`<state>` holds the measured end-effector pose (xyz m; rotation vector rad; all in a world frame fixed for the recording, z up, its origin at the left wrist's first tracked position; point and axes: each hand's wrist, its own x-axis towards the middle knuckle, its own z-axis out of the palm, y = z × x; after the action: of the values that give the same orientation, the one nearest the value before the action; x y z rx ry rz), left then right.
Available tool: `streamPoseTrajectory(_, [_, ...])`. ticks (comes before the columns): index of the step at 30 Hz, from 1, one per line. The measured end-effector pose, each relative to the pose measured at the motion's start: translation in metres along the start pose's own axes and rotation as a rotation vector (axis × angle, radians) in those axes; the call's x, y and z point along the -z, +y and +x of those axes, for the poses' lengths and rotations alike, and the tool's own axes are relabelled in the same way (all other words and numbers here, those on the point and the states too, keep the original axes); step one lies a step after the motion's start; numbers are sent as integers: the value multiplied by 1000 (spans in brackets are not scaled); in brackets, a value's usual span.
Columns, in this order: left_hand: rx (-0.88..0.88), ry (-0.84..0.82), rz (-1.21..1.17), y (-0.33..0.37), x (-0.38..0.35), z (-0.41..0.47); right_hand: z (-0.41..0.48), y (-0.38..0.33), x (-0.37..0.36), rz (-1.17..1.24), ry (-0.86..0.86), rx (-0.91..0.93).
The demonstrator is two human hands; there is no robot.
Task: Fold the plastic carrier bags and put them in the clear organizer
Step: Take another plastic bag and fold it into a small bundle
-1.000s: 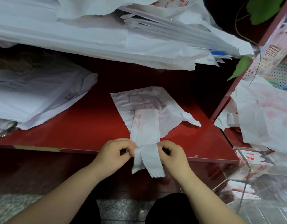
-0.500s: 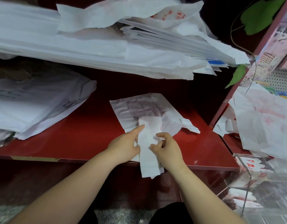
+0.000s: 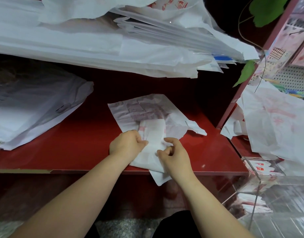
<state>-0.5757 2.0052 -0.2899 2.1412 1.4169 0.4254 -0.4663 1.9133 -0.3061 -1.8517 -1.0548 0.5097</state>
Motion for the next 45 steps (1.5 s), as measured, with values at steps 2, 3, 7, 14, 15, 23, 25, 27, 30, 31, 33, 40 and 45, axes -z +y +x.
streamPoseTrajectory(2, [-25, -53, -212, -5, 4, -1, 1, -1, 0, 1, 12, -17])
streamPoseTrajectory(3, [-51, -55, -326, -9, 7, -3, 2, -1, 0, -3, 16, -25])
streamPoseTrajectory(7, [-148, -32, -549, -27, 13, -32, 5, -4, 1, -38, 37, -46])
streamPoseTrajectory(14, [-200, -80, -631, -42, 5, -46, 8, -7, 2, -49, 47, -81])
streamPoseTrajectory(15, [-214, -74, -623, -41, 5, -47, 9, -7, 3, -48, 45, -86])
streamPoseTrajectory(23, [-114, 93, -572, -36, -3, -42, 7, -11, 9, 75, -28, -105])
streamPoseTrajectory(25, [-97, 137, -556, -35, -6, -42, 1, -7, 10, 74, -110, -64])
streamPoseTrajectory(27, [-117, 187, -509, -34, -8, -43, 0, -2, 7, 39, -124, -32])
streamPoseTrajectory(30, [-172, 233, -409, -34, -11, -45, 4, 3, 1, -24, -63, -9])
streamPoseTrajectory(31, [-198, 230, -348, -33, -11, -46, 5, 3, -1, -52, -39, -2])
streamPoseTrajectory(33, [-257, 241, -202, -35, -14, -47, 7, 2, -4, -110, 5, 9])
streamPoseTrajectory(40, [-685, 138, 267, -49, -17, -43, 10, 4, -6, -219, 68, 46])
streamPoseTrajectory(45, [-551, -89, 242, -47, -10, -42, -10, 12, -7, -47, 262, 318])
